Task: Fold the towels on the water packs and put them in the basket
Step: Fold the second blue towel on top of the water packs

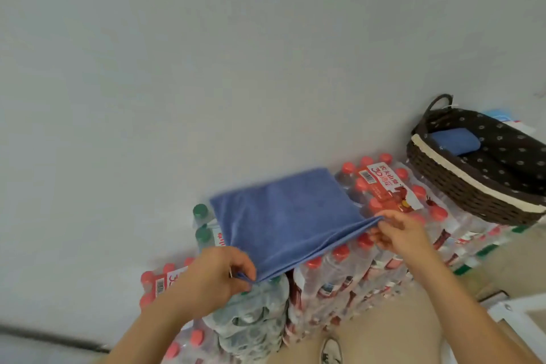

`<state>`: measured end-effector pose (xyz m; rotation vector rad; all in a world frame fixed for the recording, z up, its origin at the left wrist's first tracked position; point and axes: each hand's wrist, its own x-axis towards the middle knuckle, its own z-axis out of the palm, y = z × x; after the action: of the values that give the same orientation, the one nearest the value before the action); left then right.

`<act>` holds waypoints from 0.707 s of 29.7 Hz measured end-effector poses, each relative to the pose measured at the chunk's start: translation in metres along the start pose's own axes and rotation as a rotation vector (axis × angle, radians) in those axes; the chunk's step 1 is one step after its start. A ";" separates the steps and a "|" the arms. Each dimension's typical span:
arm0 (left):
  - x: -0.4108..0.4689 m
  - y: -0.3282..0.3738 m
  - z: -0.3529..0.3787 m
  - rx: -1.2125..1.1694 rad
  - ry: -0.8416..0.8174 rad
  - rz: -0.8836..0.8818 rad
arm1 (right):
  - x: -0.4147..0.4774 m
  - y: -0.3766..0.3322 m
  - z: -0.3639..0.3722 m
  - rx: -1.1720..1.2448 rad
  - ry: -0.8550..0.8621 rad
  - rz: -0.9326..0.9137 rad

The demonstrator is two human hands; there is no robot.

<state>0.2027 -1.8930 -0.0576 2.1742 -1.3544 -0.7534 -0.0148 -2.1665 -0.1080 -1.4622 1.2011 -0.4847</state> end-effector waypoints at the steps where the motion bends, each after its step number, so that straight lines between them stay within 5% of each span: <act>1: 0.000 -0.006 0.007 0.016 -0.040 0.008 | -0.003 0.007 0.000 0.032 0.000 0.046; 6: 0.000 -0.015 0.020 0.112 -0.142 0.052 | -0.013 0.015 -0.001 0.172 0.052 0.211; 21: 0.005 0.004 0.065 0.125 -0.298 0.159 | -0.008 0.013 -0.001 -0.354 0.156 0.037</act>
<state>0.1593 -1.9058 -0.1041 2.0752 -1.7428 -0.9834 -0.0243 -2.1582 -0.1165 -1.7211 1.4923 -0.3784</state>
